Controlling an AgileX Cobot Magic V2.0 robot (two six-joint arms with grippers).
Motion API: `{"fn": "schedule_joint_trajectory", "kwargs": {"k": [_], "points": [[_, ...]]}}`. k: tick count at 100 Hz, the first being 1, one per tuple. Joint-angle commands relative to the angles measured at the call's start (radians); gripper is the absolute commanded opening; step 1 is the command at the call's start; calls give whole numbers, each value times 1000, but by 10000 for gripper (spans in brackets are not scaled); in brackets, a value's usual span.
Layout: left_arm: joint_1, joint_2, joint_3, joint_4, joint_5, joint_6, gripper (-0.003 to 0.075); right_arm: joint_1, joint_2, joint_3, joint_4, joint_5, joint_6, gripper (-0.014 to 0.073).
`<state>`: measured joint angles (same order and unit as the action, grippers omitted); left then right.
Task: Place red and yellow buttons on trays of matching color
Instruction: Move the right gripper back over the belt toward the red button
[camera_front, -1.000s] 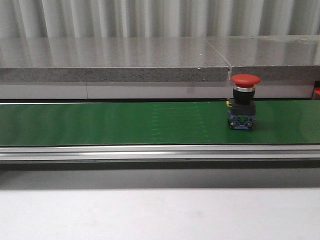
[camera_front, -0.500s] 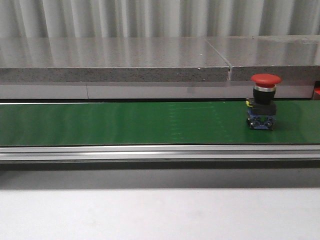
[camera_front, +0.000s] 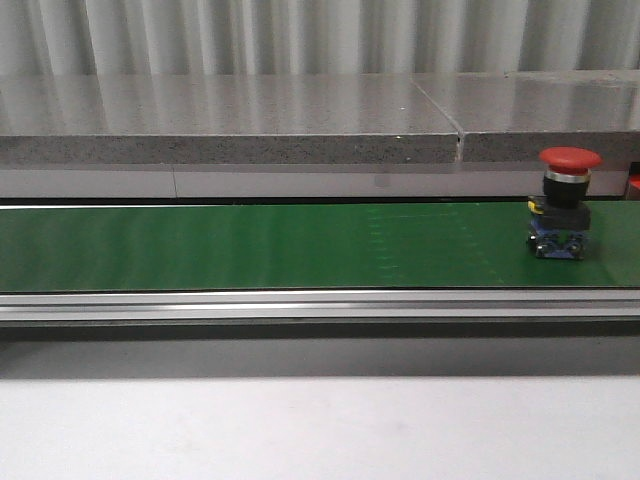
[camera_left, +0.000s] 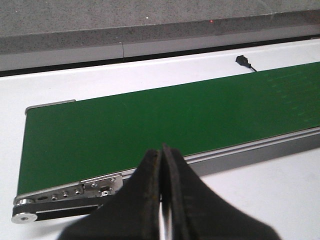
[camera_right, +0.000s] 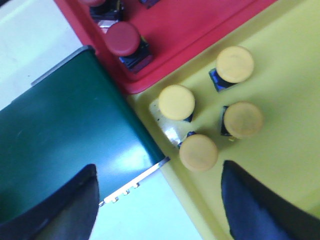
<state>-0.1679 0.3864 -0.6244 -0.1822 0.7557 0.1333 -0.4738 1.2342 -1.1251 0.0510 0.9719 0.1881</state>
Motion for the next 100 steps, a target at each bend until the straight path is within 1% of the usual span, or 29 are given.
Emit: {"fn": "schedule_joint_trajectory", "kwargs": {"k": [1, 8, 27, 44, 58, 76, 89, 100], "points": [[-7, 6, -26, -16, -66, -2, -20, 39, -51, -24, 0, -17, -14, 520], [-7, 6, -26, -16, -66, -2, -20, 83, -63, -24, 0, -4, -16, 520], [-7, 6, -26, -16, -66, -2, -20, 211, -63, -24, 8, 87, -103, 520], [-7, 6, -26, -16, -66, -2, -20, 322, -59, -24, 46, 110, -174, 520], [-7, 6, -26, -16, -66, -2, -20, 393, -34, -24, 70, 151, -222, 520], [-7, 6, -26, -16, -66, -2, -20, 438, 22, -25, 71, 134, -242, 520], [-7, 6, -26, -16, -66, -2, -20, 459, 69, -25, 87, 143, -282, 520], [-7, 6, -26, -16, -66, -2, -20, 465, 106, -25, 88, 105, -284, 520]]}}
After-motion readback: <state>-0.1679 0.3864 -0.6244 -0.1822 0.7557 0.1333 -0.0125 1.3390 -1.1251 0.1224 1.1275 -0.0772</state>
